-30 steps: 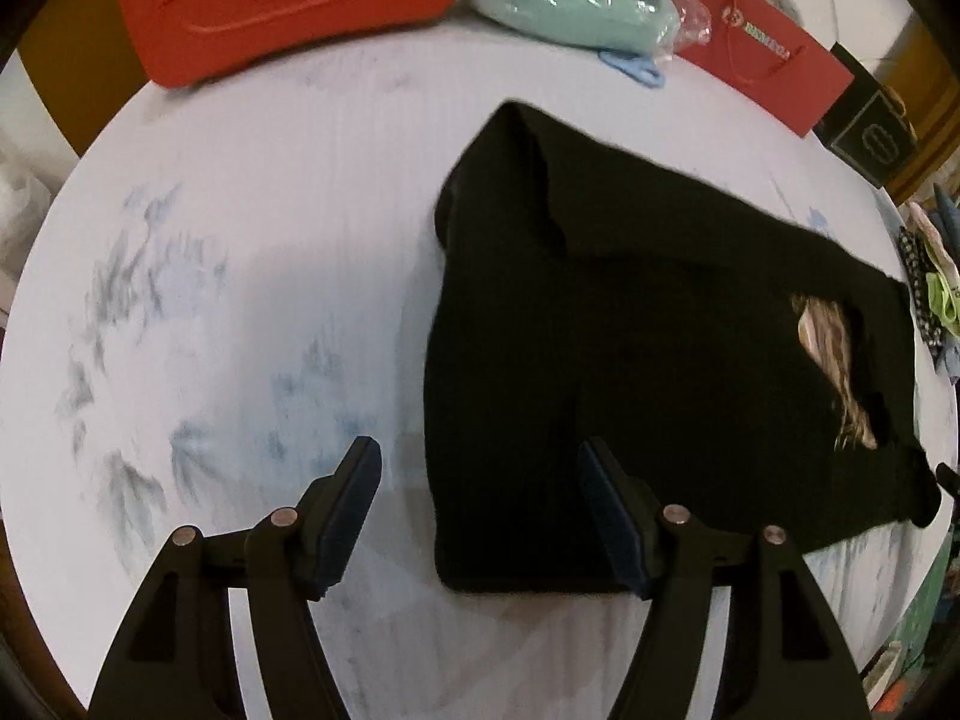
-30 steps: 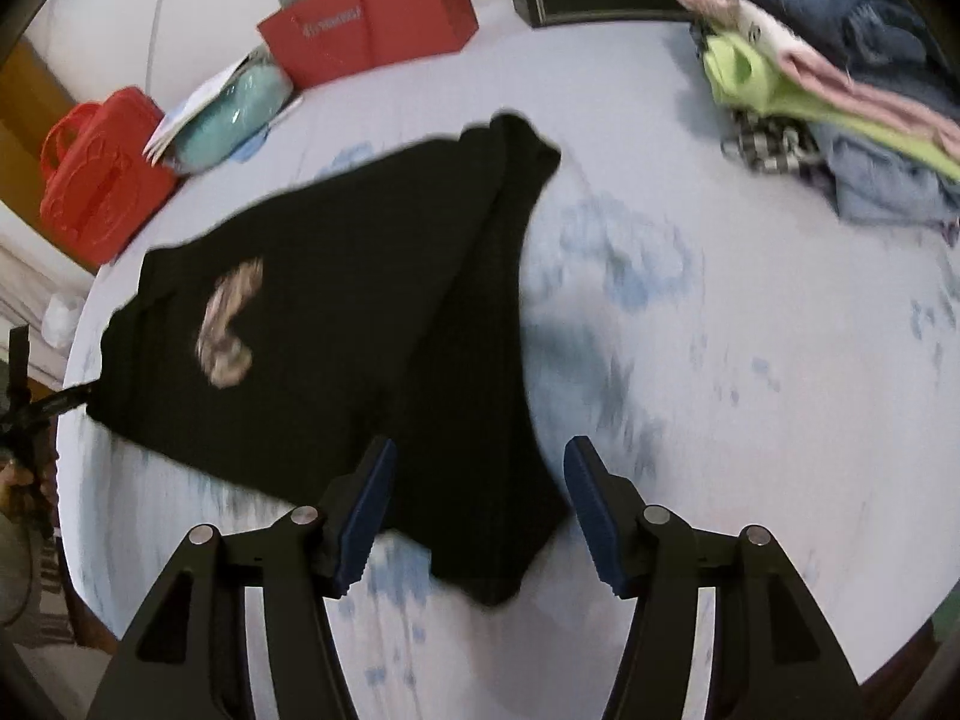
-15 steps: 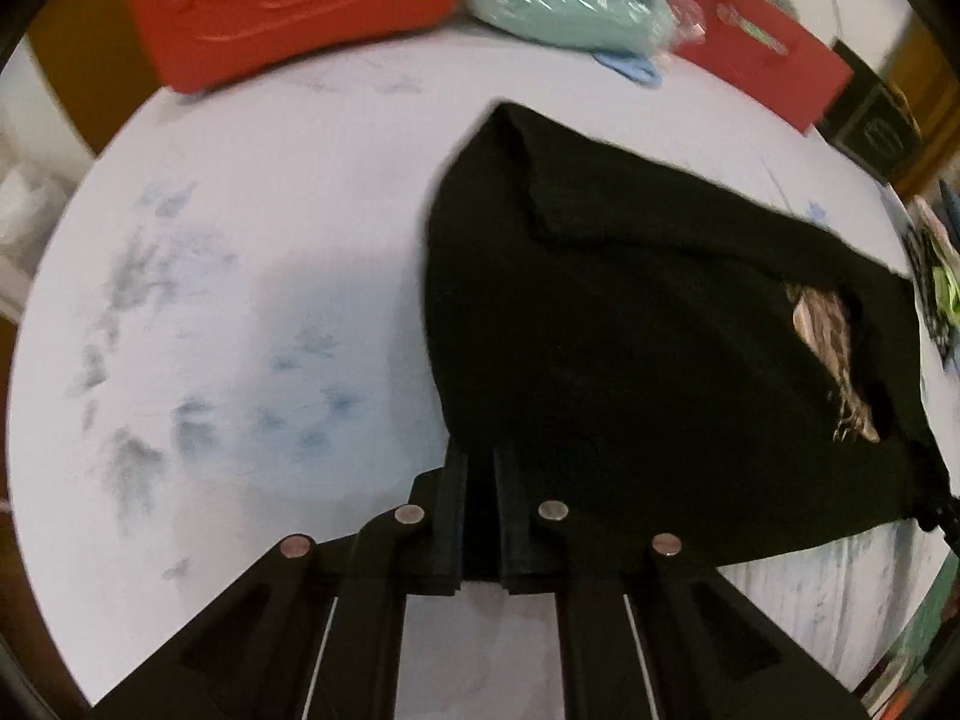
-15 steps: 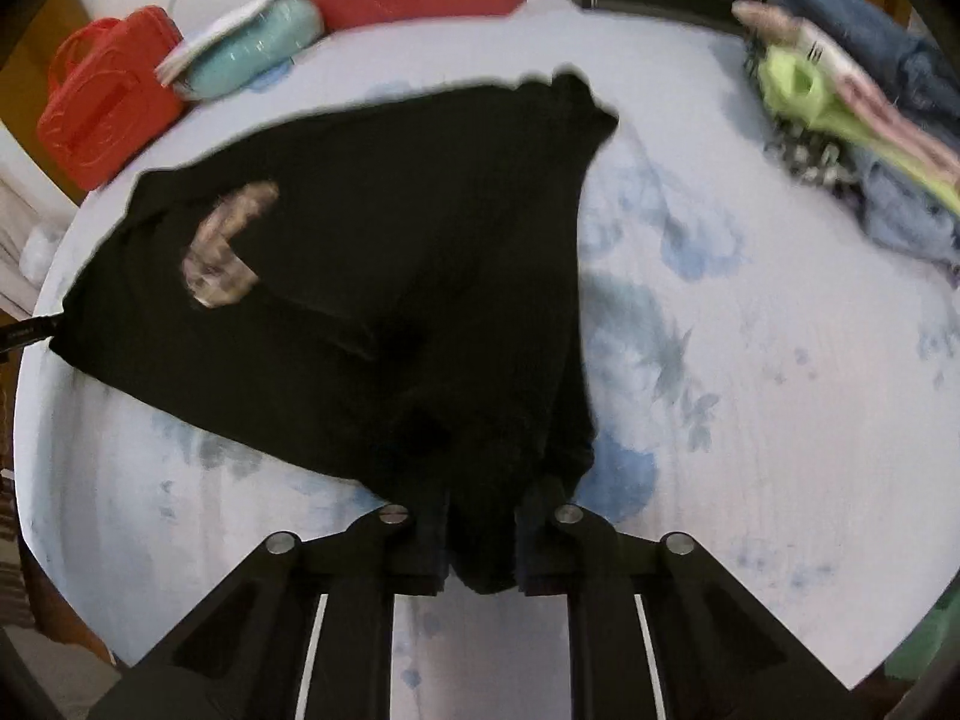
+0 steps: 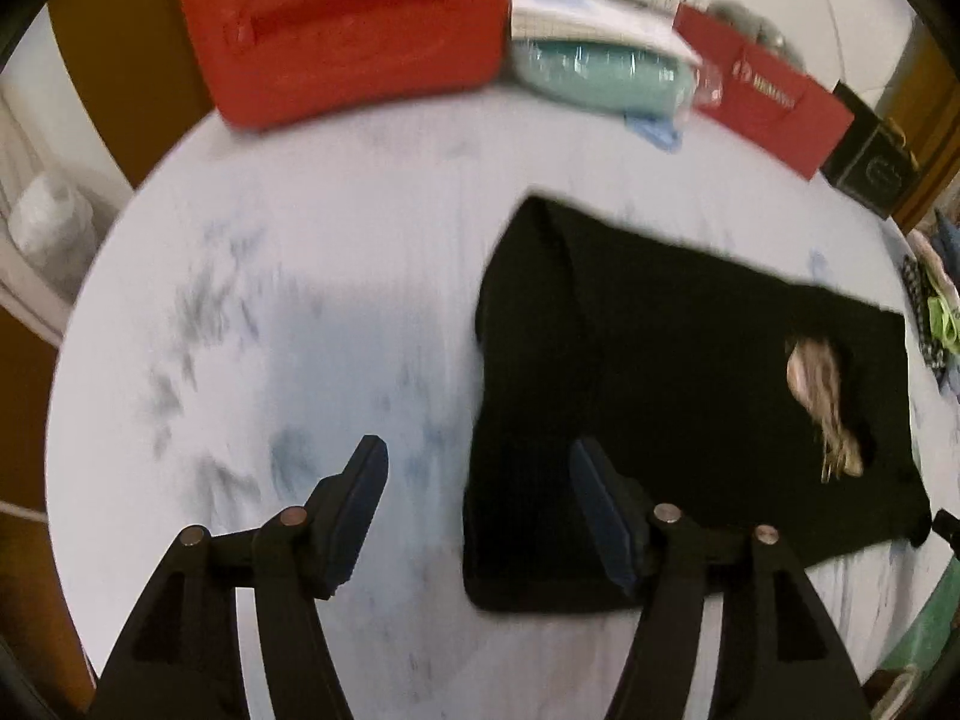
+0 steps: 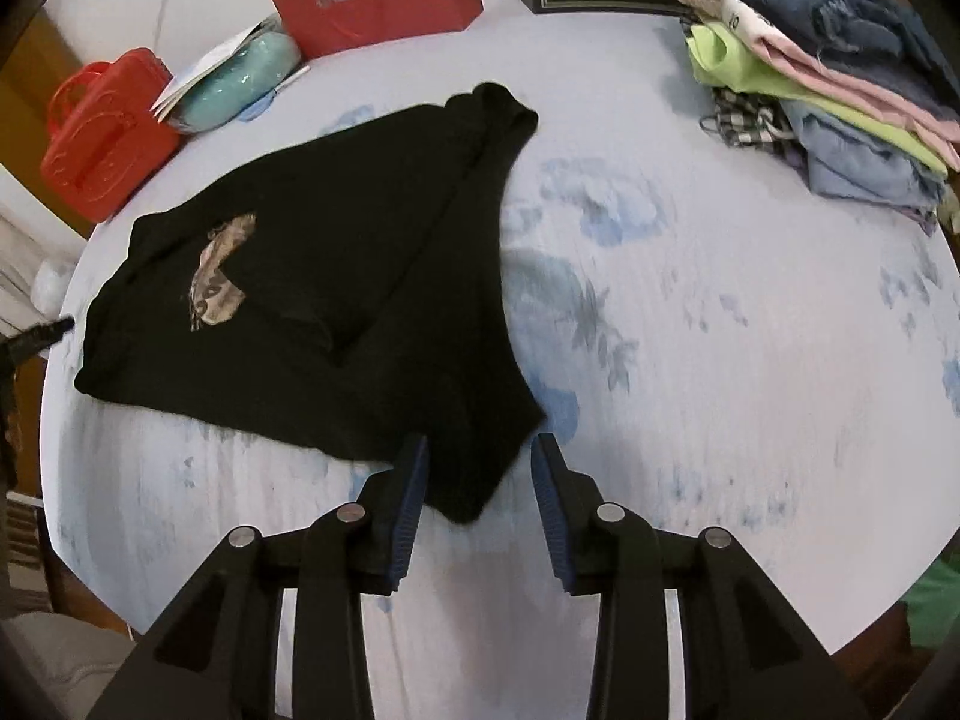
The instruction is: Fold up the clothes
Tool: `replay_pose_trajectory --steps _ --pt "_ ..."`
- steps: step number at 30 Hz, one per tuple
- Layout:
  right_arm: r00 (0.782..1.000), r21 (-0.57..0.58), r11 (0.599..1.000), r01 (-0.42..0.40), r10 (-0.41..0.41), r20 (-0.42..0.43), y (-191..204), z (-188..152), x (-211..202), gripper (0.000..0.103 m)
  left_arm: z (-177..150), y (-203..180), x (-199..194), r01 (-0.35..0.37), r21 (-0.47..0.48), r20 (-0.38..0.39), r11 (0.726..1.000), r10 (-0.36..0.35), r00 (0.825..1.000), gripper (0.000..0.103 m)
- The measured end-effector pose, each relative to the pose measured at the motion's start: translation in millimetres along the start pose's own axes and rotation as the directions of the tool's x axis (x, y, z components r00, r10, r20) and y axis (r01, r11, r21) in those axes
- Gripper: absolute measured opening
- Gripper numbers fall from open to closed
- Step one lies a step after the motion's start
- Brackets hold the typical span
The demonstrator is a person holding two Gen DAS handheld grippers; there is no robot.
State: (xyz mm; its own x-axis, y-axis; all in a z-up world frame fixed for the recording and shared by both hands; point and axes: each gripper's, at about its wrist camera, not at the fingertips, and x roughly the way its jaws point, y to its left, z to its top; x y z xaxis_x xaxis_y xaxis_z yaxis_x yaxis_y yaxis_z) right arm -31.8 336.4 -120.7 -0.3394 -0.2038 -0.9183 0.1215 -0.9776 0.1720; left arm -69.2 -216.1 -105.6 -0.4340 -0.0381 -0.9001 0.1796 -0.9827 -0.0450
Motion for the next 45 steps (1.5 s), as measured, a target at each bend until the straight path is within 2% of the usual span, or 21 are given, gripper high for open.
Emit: replay_pose_trajectory --steps 6,7,8,9,10,11,15,16,17,19,20,21,23,24,27,29,31,34,40,43,45 --pt "1.0 0.004 1.0 0.003 -0.003 -0.015 5 5 15 0.035 13 -25 36 -0.021 0.072 -0.047 0.997 0.024 0.999 0.063" --pt "1.0 0.004 1.0 0.002 -0.002 -0.012 7 5 17 0.035 15 -26 43 -0.039 0.086 -0.059 0.996 0.044 0.997 0.044" --pt "1.0 0.004 1.0 -0.003 0.003 -0.005 8 5 17 0.035 11 -25 46 -0.048 0.092 -0.075 0.995 0.055 0.996 0.005" --pt "1.0 0.001 1.0 -0.009 0.009 -0.001 9 5 19 0.035 6 -23 47 -0.056 0.095 -0.091 0.994 0.064 0.994 0.004" --pt "1.0 -0.006 1.0 -0.017 0.017 -0.006 11 6 22 0.028 5 -21 51 -0.074 0.105 -0.096 0.992 0.085 0.992 0.004" --pt "1.0 -0.011 1.0 -0.018 0.018 -0.012 12 6 24 0.016 5 -19 55 -0.096 0.116 -0.099 0.989 0.107 0.989 0.004" --pt "0.998 -0.006 0.999 0.039 -0.039 -0.045 9 6 33 0.013 10 -14 66 -0.117 0.119 -0.105 0.986 0.13 0.986 0.011" --pt "0.997 -0.005 0.999 0.053 -0.054 -0.053 9 6 35 0.013 11 -11 61 -0.136 0.106 -0.093 0.985 0.146 0.985 0.019" --pt "0.996 -0.003 0.998 0.066 -0.066 -0.056 8 6 35 0.017 12 -7 54 -0.158 0.09 -0.077 0.983 0.165 0.983 0.034" --pt "0.996 0.005 0.997 0.078 -0.078 -0.039 5 6 27 0.025 14 1 42 -0.202 0.057 -0.046 0.978 0.205 0.978 0.048" --pt "0.997 0.01 0.997 0.078 -0.078 -0.023 4 6 20 0.028 15 5 35 -0.223 0.04 -0.031 0.974 0.224 0.974 0.052" --pt "0.997 0.012 0.997 0.074 -0.074 -0.01 4 6 15 0.029 16 9 29 -0.244 0.023 -0.016 0.969 0.244 0.97 0.053" --pt "0.999 0.006 0.999 0.049 -0.049 0.006 8 8 14 0.03 13 15 16 -0.126 -0.025 -0.016 0.992 0.126 0.992 0.053" --pt "0.999 0.003 0.999 0.036 -0.036 0.014 10 10 13 0.03 10 13 13 -0.074 -0.028 -0.016 0.997 0.074 0.997 0.053" --pt "0.999 -0.006 1.0 -0.002 0.002 0.038 17 13 11 0.03 -2 -8 9 0.034 -0.002 -0.028 0.999 -0.034 0.999 0.053" --pt "0.998 -0.013 1.0 -0.027 0.028 0.054 21 16 10 0.028 -16 -27 14 0.064 0.037 -0.063 0.997 -0.062 0.996 0.05" --pt "0.997 -0.02 0.998 -0.051 0.053 0.062 25 18 11 0.025 -29 -41 22 0.058 0.079 -0.095 0.995 -0.05 0.994 0.044" --pt "0.999 -0.02 0.999 -0.047 0.047 0.021 23 10 19 0.025 -49 -46 37 0.044 0.108 -0.155 0.993 -0.026 0.988 0.043" --pt "0.999 -0.023 1.0 -0.013 0.012 -0.052 18 -6 28 0.016 -64 -33 34 -0.001 0.096 -0.133 0.995 0.014 0.991 0.046" --pt "1.0 -0.061 0.998 0.003 -0.004 -0.03 22 -1 13 0.016 -65 -37 26 -0.011 0.081 -0.116 0.997 0.021 0.993 0.046" --pt "1.0 -0.094 0.995 -0.013 0.012 -0.005 24 8 4 0.016 -68 -49 17 0.007 0.063 -0.099 0.998 -0.001 0.995 0.046"
